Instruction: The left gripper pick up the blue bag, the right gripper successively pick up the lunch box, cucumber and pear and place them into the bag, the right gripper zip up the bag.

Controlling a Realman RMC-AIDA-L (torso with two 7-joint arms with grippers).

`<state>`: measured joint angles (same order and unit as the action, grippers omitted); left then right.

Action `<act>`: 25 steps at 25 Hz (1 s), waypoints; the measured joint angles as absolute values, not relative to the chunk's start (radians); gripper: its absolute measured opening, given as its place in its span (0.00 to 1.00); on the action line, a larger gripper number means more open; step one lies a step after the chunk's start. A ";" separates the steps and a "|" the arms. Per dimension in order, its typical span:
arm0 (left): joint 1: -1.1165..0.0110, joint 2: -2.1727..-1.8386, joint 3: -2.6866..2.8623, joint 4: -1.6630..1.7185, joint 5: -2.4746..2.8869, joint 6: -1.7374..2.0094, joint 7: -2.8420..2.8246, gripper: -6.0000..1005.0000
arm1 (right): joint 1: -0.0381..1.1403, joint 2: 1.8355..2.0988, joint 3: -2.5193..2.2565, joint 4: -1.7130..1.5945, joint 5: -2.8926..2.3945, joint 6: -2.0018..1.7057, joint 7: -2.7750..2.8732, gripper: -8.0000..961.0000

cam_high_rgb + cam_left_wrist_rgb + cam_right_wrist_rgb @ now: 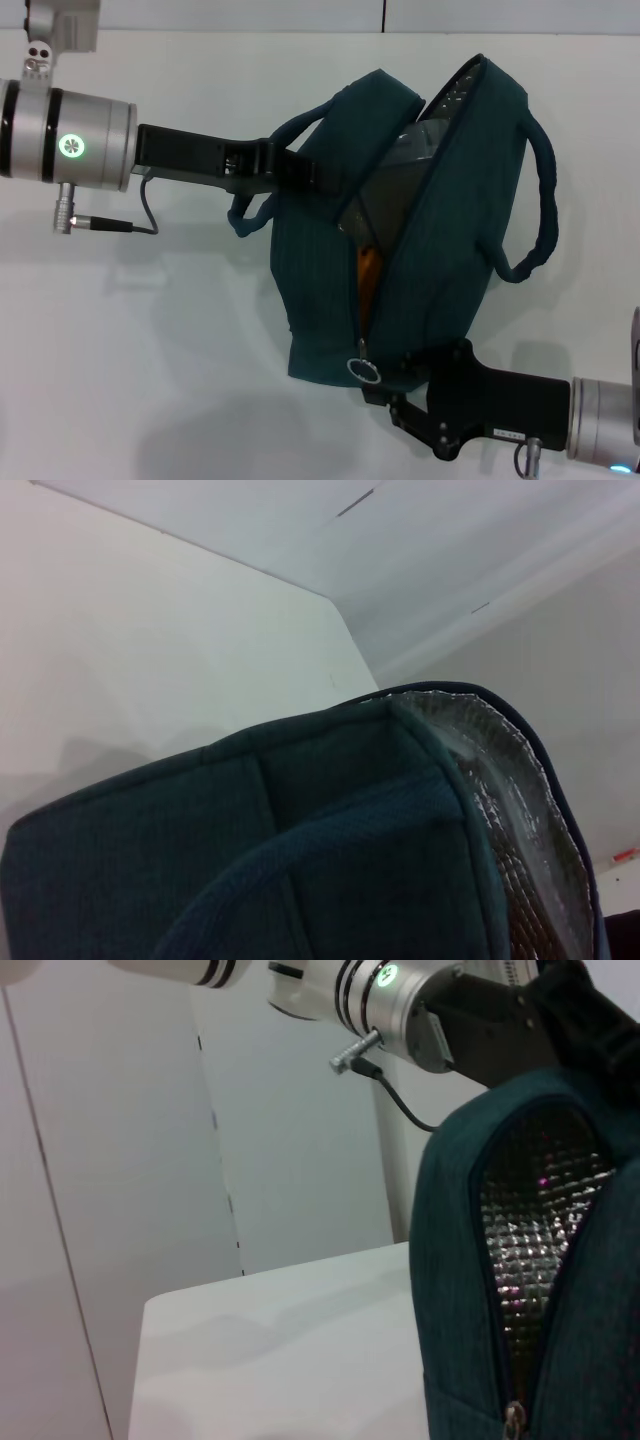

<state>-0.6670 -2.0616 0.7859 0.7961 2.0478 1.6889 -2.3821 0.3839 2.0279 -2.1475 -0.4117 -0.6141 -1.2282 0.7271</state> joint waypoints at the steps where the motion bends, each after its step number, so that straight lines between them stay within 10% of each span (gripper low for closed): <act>1: -0.667 -2.062 0.786 0.796 2.048 1.689 -2.382 0.05 | 0.384 2.028 -2.148 -0.412 -0.613 -1.228 0.727 0.19; 25: -0.666 -2.062 0.787 0.796 2.048 1.689 -2.379 0.05 | 0.391 2.028 -2.152 -0.430 -0.607 -1.190 0.727 0.15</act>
